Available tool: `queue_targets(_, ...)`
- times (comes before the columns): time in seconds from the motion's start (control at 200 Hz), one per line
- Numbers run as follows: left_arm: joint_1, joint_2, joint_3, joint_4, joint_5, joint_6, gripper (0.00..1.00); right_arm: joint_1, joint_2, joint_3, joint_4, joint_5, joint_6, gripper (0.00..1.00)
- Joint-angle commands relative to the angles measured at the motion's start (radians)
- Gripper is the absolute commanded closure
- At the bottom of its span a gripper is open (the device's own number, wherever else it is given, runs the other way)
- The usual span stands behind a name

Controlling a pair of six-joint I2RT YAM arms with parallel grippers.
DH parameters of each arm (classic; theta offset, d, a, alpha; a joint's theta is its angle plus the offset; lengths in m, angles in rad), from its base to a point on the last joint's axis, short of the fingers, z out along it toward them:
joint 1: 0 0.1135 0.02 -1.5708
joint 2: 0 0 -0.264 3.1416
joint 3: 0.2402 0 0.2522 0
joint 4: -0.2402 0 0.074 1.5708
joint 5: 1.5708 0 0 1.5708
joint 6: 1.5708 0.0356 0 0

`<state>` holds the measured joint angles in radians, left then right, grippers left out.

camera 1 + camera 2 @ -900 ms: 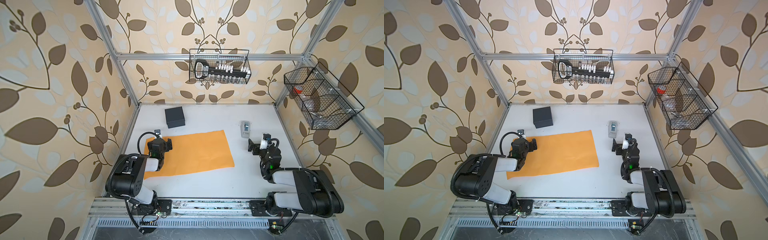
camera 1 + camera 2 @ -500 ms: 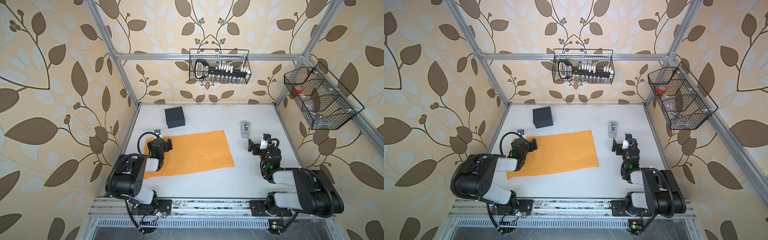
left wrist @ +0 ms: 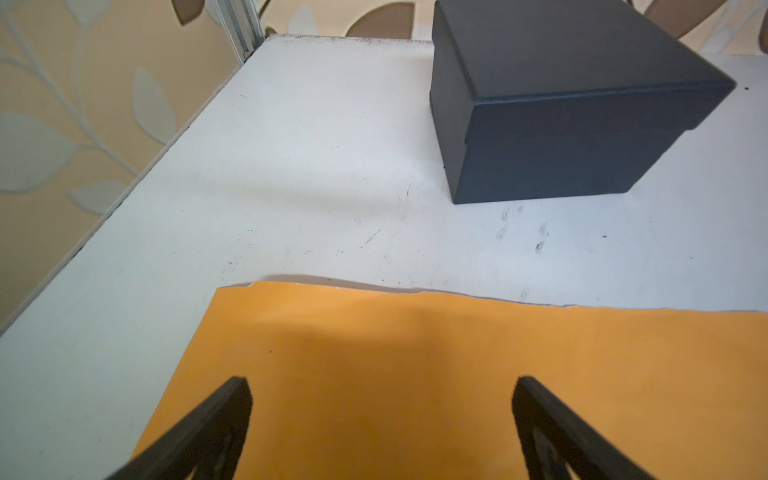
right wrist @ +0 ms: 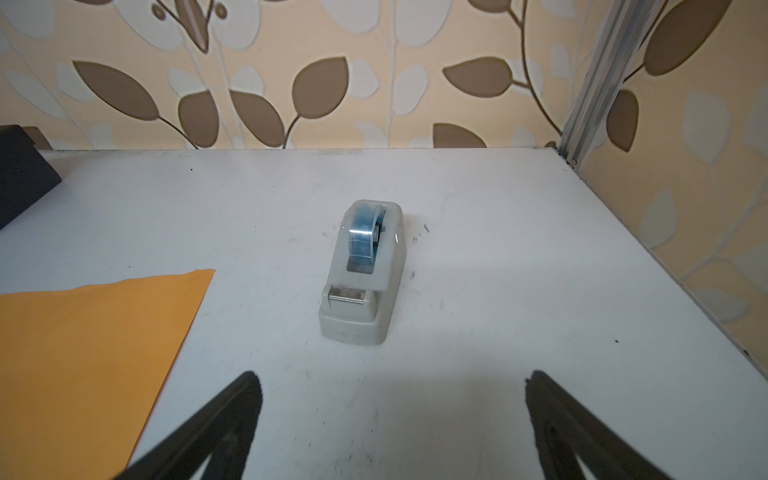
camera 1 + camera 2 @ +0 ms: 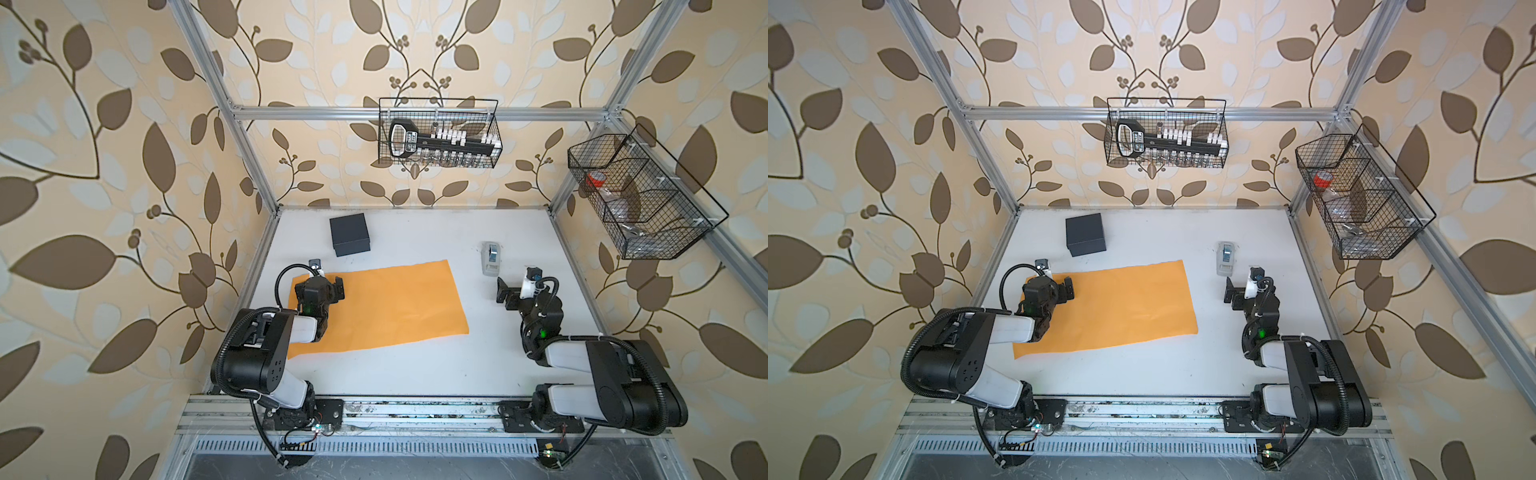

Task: Wrap the gift box in paper

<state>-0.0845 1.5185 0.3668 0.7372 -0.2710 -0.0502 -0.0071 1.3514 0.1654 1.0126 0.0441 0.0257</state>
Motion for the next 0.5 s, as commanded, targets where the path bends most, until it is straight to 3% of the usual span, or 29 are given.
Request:
queue_targets(0.0, 0.002, -0.020, 0.003, 0.041, -0.020, 0.016, 0.01, -0.001, -0.002, 0.014, 0.011, -0.013, -0.007, 0.00)
queue_targets(0.27, 0.001, -0.050, -0.006, 0.054, -0.030, 0.026, 0.01, 0.002, -0.020, 0.017, 0.001, 0.010, -0.003, 0.00)
queue_targets(0.385, 0.000, -0.211, 0.094, -0.252, -0.088, -0.013, 0.01, 0.047, -0.231, 0.028, -0.190, 0.118, -0.020, 0.00)
queue_targets(0.5, 0.001, -0.340, 0.217, -0.508, -0.224, -0.175, 0.01, 0.065, -0.413, 0.062, -0.349, 0.149, 0.051, 0.00)
